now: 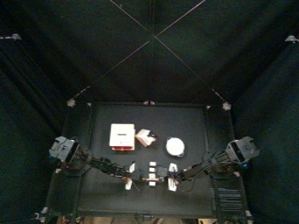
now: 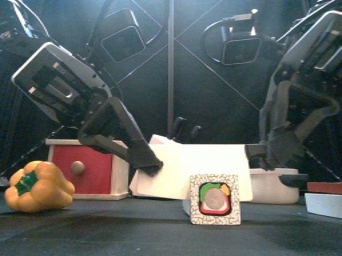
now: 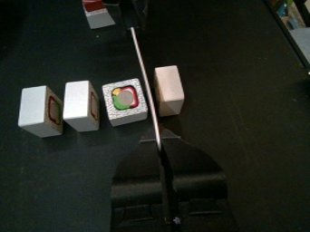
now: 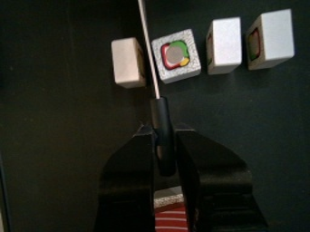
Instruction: Cut sushi roll
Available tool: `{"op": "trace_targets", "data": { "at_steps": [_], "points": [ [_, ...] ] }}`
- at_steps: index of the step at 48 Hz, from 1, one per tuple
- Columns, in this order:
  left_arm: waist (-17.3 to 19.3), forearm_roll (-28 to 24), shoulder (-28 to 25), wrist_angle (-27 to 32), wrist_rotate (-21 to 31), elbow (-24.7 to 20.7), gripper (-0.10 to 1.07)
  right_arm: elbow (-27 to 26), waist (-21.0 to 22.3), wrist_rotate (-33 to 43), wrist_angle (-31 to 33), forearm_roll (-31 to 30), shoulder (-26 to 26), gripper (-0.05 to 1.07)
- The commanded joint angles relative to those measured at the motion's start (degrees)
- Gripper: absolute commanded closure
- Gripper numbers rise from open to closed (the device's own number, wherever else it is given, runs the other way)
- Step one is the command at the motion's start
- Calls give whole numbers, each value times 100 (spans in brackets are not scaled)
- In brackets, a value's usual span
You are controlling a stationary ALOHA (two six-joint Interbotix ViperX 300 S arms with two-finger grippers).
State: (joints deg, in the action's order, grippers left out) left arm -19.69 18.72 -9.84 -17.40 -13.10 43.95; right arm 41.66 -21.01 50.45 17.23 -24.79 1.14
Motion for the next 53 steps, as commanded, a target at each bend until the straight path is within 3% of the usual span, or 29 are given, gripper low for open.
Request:
{"op": "trace_targets", "data": {
  "at_steps": [1,24,53],
  "points": [
    [-97,9,35,79,-18,35,80,18,-35,18,44,26,88,68],
    [-105,18,-176,105,-35,26,80,0,-53,26,-132,158,-299,68],
    [-264,9,-97,738,-44,-167,80,-132,-176,18,-105,369,-325,68]
  ]
}}
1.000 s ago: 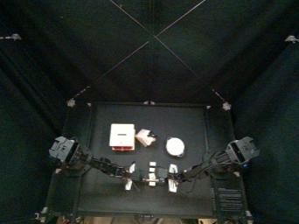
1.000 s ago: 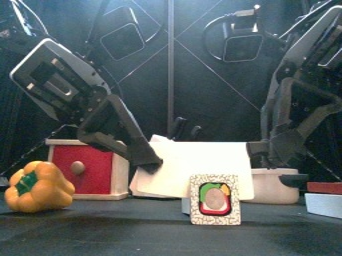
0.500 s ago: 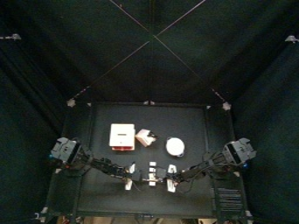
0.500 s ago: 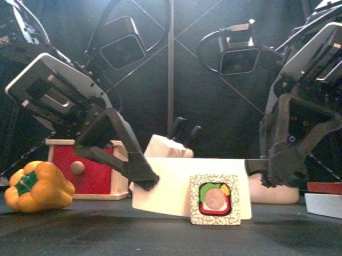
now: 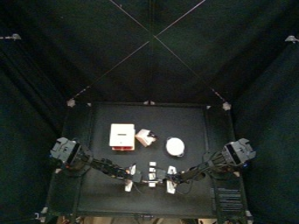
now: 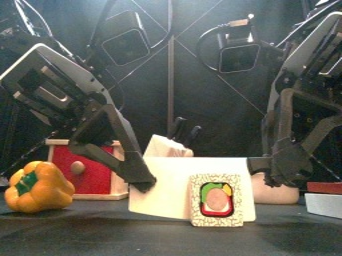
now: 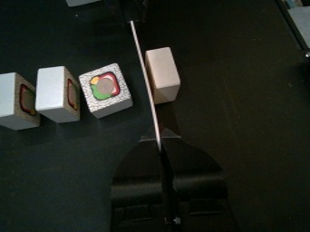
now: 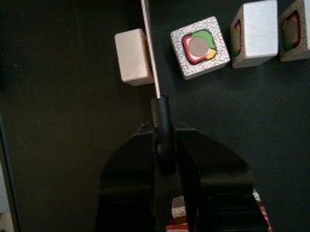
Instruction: Cut sushi roll
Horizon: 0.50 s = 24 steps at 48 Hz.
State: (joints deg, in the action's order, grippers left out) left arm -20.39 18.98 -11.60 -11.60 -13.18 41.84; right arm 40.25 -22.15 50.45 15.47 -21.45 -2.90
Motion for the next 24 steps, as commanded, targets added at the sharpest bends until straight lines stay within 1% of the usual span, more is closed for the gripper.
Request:
{"op": "trace_targets", "data": {
  "at_steps": [1,9,17,24],
  "points": [
    [-185,-18,88,158,-35,44,80,0,-62,18,79,26,88,68],
    [-158,-18,229,123,-26,44,80,-35,-70,18,167,-35,185,68],
    [-149,-26,457,26,-44,70,80,-62,-9,18,360,-202,431,68],
    [-62,-26,527,-114,-44,79,80,-62,88,18,492,-387,642,68]
  ]
}}
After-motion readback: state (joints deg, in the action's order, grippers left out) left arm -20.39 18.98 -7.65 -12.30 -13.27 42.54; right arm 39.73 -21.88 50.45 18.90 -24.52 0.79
